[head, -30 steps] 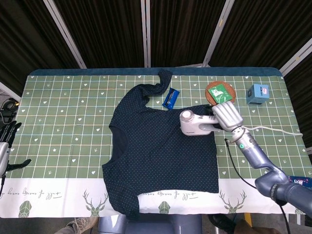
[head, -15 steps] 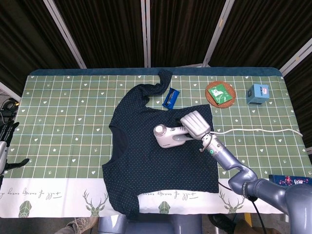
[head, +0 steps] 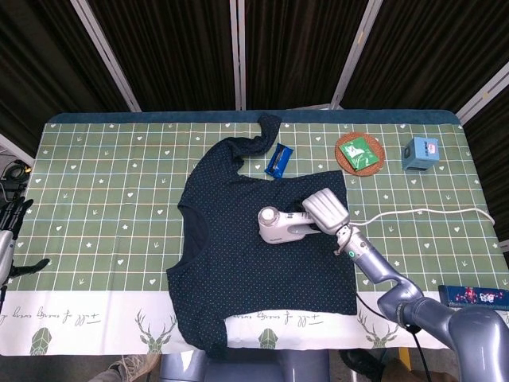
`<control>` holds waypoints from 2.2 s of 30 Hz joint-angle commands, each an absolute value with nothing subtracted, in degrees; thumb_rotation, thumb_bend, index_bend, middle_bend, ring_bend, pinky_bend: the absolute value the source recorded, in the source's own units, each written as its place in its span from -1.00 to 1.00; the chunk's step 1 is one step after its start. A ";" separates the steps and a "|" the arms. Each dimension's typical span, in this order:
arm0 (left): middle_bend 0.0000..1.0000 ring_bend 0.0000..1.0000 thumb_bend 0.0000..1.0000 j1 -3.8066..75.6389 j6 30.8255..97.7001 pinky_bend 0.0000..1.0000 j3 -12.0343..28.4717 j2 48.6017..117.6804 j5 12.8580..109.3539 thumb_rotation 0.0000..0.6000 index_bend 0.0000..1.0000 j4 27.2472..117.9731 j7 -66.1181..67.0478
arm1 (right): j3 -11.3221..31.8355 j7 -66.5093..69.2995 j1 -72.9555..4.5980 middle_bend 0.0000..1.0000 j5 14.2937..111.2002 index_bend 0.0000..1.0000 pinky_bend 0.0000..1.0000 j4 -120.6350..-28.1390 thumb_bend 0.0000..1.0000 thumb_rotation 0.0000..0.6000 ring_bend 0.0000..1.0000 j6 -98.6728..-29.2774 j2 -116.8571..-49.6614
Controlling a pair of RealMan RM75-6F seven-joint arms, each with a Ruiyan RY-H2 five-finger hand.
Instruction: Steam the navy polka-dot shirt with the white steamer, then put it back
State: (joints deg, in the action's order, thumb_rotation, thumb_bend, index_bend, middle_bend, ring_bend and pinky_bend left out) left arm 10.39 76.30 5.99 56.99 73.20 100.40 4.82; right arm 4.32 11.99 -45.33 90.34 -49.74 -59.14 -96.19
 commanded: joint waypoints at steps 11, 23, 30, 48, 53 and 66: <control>-1.00 -1.00 -1.00 10.48 76.57 -1.00 5.59 57.45 73.87 1.00 -1.00 100.70 6.00 | -2.23 7.05 -42.71 0.42 98.73 0.52 0.83 -35.77 0.53 1.00 0.38 -69.54 -100.51; -1.00 -1.00 -1.00 10.54 76.56 -1.00 5.49 57.53 73.99 1.00 -1.00 100.74 6.12 | -4.99 14.17 -41.87 0.42 100.38 0.52 0.83 -36.61 0.51 1.00 0.38 -70.94 -98.82; -1.00 -1.00 -1.00 10.61 76.46 -1.00 5.41 57.63 74.04 1.00 -1.00 100.79 6.38 | -6.01 15.00 -41.78 0.42 101.80 0.52 0.83 -36.90 0.51 1.00 0.38 -72.72 -98.72; -1.00 -1.00 -1.00 10.73 76.24 -1.00 5.42 57.69 73.76 1.00 -1.00 100.71 6.38 | -7.40 15.66 -42.68 0.42 103.89 0.52 0.83 -41.59 0.50 1.00 0.38 -73.84 -96.94; -1.00 -1.00 -1.00 10.76 76.19 -1.00 5.49 57.65 73.61 1.00 -1.00 100.59 6.27 | -7.08 14.81 -42.14 0.42 102.96 0.52 0.83 -38.71 0.50 1.00 0.38 -72.89 -97.70; -1.00 -1.00 -1.00 10.78 76.20 -1.00 5.40 57.77 73.67 1.00 -1.00 100.60 6.48 | -7.87 17.14 -40.00 0.42 102.50 0.52 0.83 -31.29 0.51 1.00 0.38 -73.96 -98.16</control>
State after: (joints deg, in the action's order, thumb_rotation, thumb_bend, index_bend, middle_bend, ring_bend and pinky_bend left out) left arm 10.79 76.19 5.39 57.78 73.68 100.59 6.49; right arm -7.56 16.86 -40.44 102.40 -32.15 -73.67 -98.21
